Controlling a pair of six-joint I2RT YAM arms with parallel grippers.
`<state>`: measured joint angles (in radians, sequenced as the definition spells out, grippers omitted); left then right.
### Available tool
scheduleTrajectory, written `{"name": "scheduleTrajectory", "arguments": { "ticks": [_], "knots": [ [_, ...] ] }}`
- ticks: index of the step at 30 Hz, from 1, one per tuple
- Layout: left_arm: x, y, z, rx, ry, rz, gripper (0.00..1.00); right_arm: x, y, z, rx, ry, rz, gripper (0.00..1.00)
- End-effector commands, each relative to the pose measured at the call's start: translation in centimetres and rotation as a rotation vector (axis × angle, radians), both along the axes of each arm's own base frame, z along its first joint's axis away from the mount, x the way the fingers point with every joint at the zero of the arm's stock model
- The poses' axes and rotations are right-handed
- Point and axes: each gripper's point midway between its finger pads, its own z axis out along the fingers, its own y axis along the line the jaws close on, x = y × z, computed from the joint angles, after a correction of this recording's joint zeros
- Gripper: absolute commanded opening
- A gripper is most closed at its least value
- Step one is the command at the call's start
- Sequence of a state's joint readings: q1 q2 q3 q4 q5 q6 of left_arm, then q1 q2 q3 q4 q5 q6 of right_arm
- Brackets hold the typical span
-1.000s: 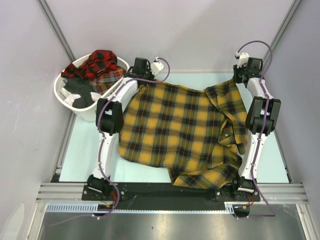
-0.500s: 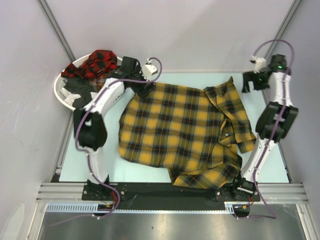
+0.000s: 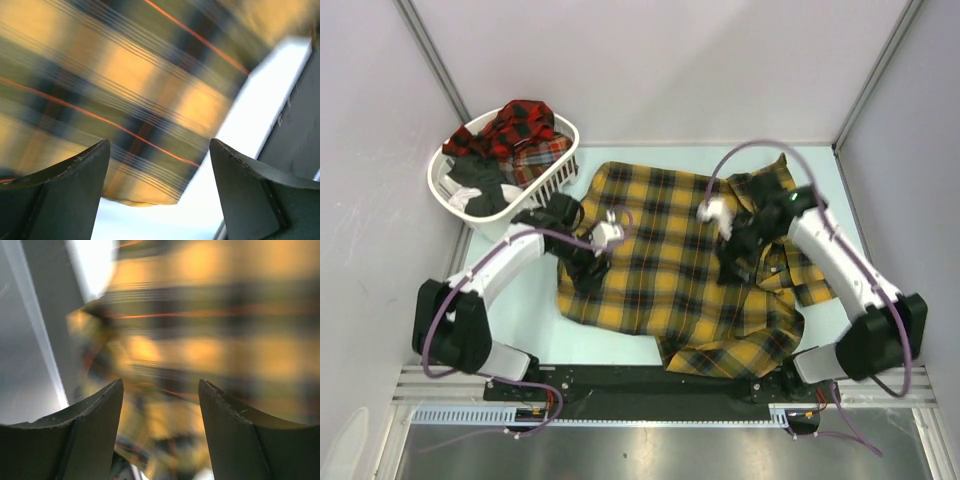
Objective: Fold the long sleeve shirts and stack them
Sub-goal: Flatten the shirt out
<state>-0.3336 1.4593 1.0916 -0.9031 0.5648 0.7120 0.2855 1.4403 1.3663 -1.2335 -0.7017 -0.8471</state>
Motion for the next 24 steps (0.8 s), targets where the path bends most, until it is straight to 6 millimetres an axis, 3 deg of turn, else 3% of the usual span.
{"name": "scheduleTrajectory", "arguments": {
  "ticks": [1,2,3,6,7,9,10,18,24],
  "knots": [
    [-4.3,1.7,-1.3,0.049,-0.127,-0.245,0.87,-8.3,3.9,-1.7,0.032,-0.082,0.318,0.70],
    [-4.5,2.1,-1.8,0.067,-0.145,-0.259,0.88,-9.2,4.3,-2.3,0.010,-0.115,0.363,0.71],
    [-5.5,2.9,-3.2,0.094,-0.137,-0.286,0.88,-11.4,5.9,-3.3,0.018,-0.136,0.461,0.71],
    [-6.1,3.6,-4.5,0.110,-0.168,-0.286,0.90,-13.2,7.5,-3.4,0.058,-0.211,0.544,0.72],
    [-6.2,4.1,-5.0,0.131,-0.175,-0.276,0.89,-14.9,7.7,-4.1,0.056,-0.210,0.597,0.72],
    [-6.5,4.7,-6.4,0.152,-0.187,-0.280,0.89,-15.6,8.4,-4.8,0.059,-0.262,0.637,0.72],
    [-6.6,4.9,-6.7,0.162,-0.188,-0.282,0.89,-17.1,8.6,-5.5,0.058,-0.270,0.695,0.72],
    [-6.6,5.4,-8.6,0.187,-0.174,-0.222,0.88,-18.9,11.1,-9.0,0.004,-0.300,0.812,0.73],
    [-6.1,6.0,-9.2,0.213,-0.197,-0.194,0.80,-16.9,10.8,-14.4,-0.140,-0.354,0.774,0.66]
  ]
}}
